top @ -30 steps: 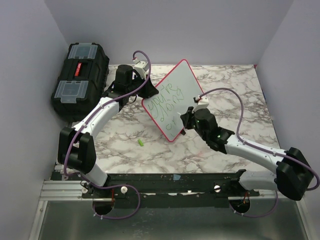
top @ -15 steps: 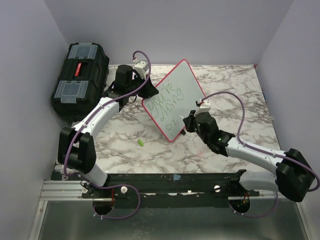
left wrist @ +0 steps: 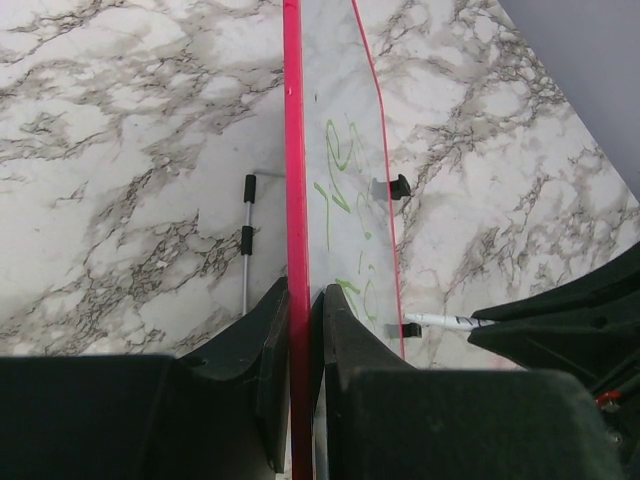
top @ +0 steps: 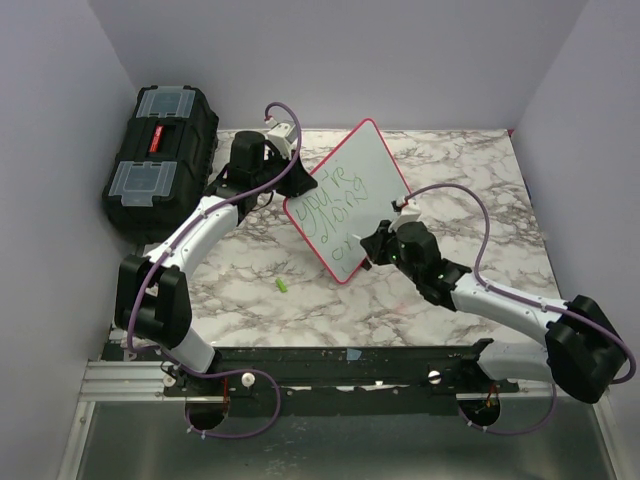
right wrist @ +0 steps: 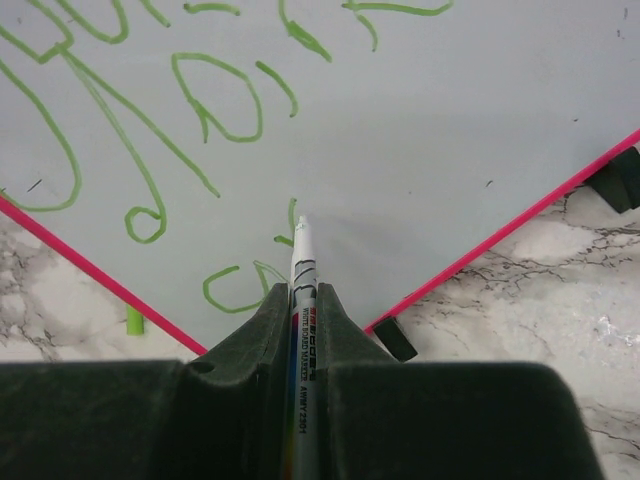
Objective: Write a sentence on the whiteboard
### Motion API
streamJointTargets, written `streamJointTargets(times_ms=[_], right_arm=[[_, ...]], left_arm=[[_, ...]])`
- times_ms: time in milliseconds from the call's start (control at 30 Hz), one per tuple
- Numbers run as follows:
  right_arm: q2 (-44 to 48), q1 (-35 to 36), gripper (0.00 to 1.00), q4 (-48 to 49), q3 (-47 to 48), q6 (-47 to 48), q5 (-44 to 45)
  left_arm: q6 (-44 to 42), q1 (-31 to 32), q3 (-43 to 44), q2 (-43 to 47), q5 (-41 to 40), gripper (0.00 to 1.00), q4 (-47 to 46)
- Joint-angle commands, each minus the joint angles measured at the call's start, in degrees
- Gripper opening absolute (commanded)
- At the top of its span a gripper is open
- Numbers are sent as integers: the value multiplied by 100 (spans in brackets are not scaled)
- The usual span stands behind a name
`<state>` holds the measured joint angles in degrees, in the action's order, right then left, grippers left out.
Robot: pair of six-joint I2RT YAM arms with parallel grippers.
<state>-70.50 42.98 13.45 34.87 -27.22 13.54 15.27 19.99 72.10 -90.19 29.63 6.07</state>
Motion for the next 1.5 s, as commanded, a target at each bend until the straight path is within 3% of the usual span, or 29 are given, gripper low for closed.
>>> streamJointTargets(times_ms=[0,467,1467], right_arm=[[47,-365,1,286,-154,-294,-682],[100,-598,1,273,-206,-427,-978],[-816,-834,1,246,114,-500,-740]], left_arm=[[-595,162,-355,-130,170,0,753],[-569,155,-437,-39,175,0,704],[-586,154,-389,-95,263,0,678]])
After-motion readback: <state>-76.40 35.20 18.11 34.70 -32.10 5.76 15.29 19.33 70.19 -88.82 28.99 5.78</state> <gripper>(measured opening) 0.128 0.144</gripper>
